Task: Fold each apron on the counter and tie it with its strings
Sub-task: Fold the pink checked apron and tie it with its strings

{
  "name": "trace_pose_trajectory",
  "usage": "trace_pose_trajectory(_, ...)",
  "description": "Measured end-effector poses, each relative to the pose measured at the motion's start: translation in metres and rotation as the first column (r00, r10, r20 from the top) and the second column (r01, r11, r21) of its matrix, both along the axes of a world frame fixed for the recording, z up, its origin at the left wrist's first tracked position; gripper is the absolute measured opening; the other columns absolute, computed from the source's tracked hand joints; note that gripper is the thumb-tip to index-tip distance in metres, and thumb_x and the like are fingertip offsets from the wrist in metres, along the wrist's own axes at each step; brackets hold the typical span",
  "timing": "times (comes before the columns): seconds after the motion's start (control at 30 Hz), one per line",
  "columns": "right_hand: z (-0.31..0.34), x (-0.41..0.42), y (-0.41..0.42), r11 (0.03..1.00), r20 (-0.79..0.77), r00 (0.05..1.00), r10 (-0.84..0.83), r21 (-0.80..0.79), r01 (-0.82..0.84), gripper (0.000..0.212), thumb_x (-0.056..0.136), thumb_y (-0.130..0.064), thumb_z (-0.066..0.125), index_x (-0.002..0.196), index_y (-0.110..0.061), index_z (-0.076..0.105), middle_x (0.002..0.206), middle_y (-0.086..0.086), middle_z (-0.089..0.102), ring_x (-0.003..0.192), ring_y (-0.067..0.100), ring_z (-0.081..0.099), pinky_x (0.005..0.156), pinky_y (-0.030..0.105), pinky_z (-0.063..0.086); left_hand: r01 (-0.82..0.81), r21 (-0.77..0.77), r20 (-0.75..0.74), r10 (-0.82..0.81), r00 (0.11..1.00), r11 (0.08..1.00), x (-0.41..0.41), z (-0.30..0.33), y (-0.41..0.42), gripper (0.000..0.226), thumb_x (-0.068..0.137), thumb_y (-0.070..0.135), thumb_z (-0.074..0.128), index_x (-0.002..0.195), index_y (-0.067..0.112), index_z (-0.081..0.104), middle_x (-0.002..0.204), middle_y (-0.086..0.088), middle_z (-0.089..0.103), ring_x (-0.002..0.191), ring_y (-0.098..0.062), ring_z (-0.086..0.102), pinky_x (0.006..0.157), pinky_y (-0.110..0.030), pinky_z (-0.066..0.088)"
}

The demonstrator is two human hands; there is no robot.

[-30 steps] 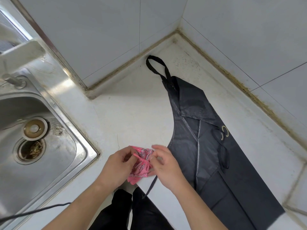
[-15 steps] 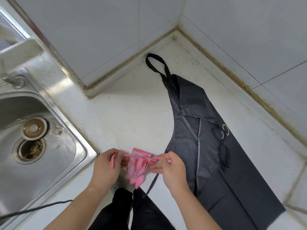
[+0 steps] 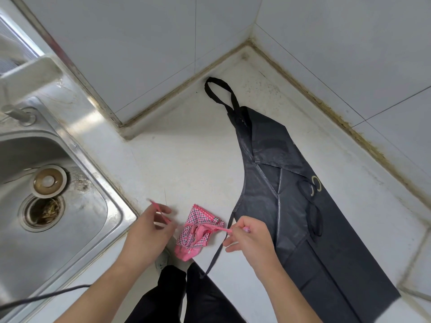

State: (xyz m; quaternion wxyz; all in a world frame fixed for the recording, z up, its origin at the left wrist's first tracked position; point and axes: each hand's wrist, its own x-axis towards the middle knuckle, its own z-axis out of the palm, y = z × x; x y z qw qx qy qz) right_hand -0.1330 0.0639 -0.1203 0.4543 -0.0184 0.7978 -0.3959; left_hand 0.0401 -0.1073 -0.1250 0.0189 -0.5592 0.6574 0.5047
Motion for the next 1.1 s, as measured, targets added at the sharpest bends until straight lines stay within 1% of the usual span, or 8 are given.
trace_pose_trajectory(0.07, 0.000, -0.001, -0.001, 0.993, -0.023, 0.995, 0.096, 0.069, -0.095, 0.009, 0.088, -0.001, 0.055, 0.083, -0.003, 0.062, 0.082, 0.016, 0.070, 0.070, 0.027, 0.076, 0.067, 0.046, 0.065, -0.029, -0.067, -0.033, 0.027, 0.999, 0.997, 0.001, 0.002, -0.001, 0.036, 0.089, 0.016, 0.076, 0.118, 0.028, 0.058, 0.104, 0.008, 0.070, 0.092, -0.007, 0.071, 0.074, -0.026, 0.054)
trace_pose_trajectory(0.2, 0.002, 0.001, -0.005, 0.929, -0.164, 0.924, 0.347, 0.194, -0.314, 0.029, 0.084, -0.006, 0.051, 0.086, -0.032, 0.065, 0.087, -0.008, 0.069, 0.077, 0.014, 0.069, 0.068, 0.041, 0.059, 0.341, -0.450, 0.041, -0.362, 0.931, 0.825, 0.002, 0.003, 0.000, 0.078, 0.080, -0.005, 0.070, 0.150, 0.023, 0.047, 0.141, 0.000, 0.045, 0.131, -0.016, 0.042, 0.106, -0.030, 0.039)
trace_pose_trajectory(0.27, 0.004, 0.004, -0.011, 0.877, -0.238, 0.851, 0.467, 0.244, -0.413, 0.025, 0.086, -0.012, 0.049, 0.093, -0.032, 0.063, 0.092, -0.013, 0.067, 0.082, 0.008, 0.064, 0.072, 0.038, 0.057, 0.496, -0.486, 0.056, -0.541, 0.839, 0.720, -0.001, 0.000, 0.000, 0.072, 0.079, -0.008, 0.067, 0.144, 0.022, 0.058, 0.140, 0.000, 0.052, 0.130, -0.018, 0.049, 0.107, -0.032, 0.045)
trace_pose_trajectory(0.4, 0.006, 0.011, -0.022, 0.772, -0.353, 0.687, 0.635, 0.305, -0.557, 0.005, 0.097, -0.035, 0.054, 0.096, -0.031, 0.057, 0.089, -0.013, 0.062, 0.082, 0.009, 0.061, 0.070, 0.035, 0.053, 0.656, -0.328, 0.133, -0.655, 0.744, 0.679, -0.004, -0.005, 0.004, 0.019, 0.097, 0.022, 0.061, 0.114, 0.028, 0.068, 0.102, 0.012, 0.066, 0.090, -0.016, 0.068, 0.074, -0.036, 0.057)
trace_pose_trajectory(0.63, 0.000, 0.006, -0.019, 0.764, -0.376, 0.665, 0.645, 0.305, -0.569, 0.014, 0.102, -0.016, 0.057, 0.095, -0.023, 0.066, 0.092, -0.011, 0.058, 0.084, 0.010, 0.058, 0.073, 0.032, 0.053, 0.735, -0.036, 0.309, -0.692, 0.653, 0.678, -0.005, 0.000, -0.012, 0.016, 0.099, 0.040, 0.062, 0.086, 0.032, 0.067, 0.084, 0.012, 0.069, 0.077, -0.006, 0.063, 0.069, -0.025, 0.051)
trace_pose_trajectory(0.73, 0.003, 0.005, -0.017, 0.758, -0.378, 0.658, 0.652, 0.306, -0.575, 0.014, 0.103, -0.014, 0.056, 0.101, -0.020, 0.068, 0.100, -0.009, 0.059, 0.088, 0.011, 0.059, 0.073, 0.026, 0.050, 0.643, 0.166, 0.080, -0.660, 0.747, 0.748, 0.001, 0.009, -0.029, 0.021, 0.097, 0.030, 0.068, 0.077, 0.034, 0.073, 0.079, 0.013, 0.073, 0.073, 0.000, 0.064, 0.071, -0.022, 0.048)
trace_pose_trajectory(0.9, 0.008, 0.007, -0.019, 0.715, -0.358, 0.620, 0.698, 0.322, -0.620, 0.008, 0.105, -0.018, 0.048, 0.101, -0.022, 0.055, 0.106, -0.008, 0.053, 0.089, 0.016, 0.057, 0.078, 0.034, 0.050, 0.519, 0.347, -0.374, -0.392, 0.841, 0.782, -0.008, 0.032, -0.025, 0.015, 0.096, 0.008, 0.073, 0.084, 0.013, 0.082, 0.124, 0.011, 0.073, 0.117, -0.007, 0.067, 0.103, -0.023, 0.046)
trace_pose_trajectory(1.1, 0.006, 0.011, -0.021, 0.715, -0.275, 0.661, 0.698, 0.312, -0.626, 0.009, 0.105, -0.022, 0.042, 0.097, -0.023, 0.048, 0.100, -0.006, 0.057, 0.086, 0.017, 0.056, 0.073, 0.036, 0.048, 0.409, 0.275, -0.348, -0.307, 0.886, 0.870, -0.029, 0.026, 0.002, 0.019, 0.099, 0.015, 0.069, 0.084, 0.015, 0.081, 0.087, -0.002, 0.079, 0.086, -0.013, 0.075, 0.086, -0.030, 0.056)
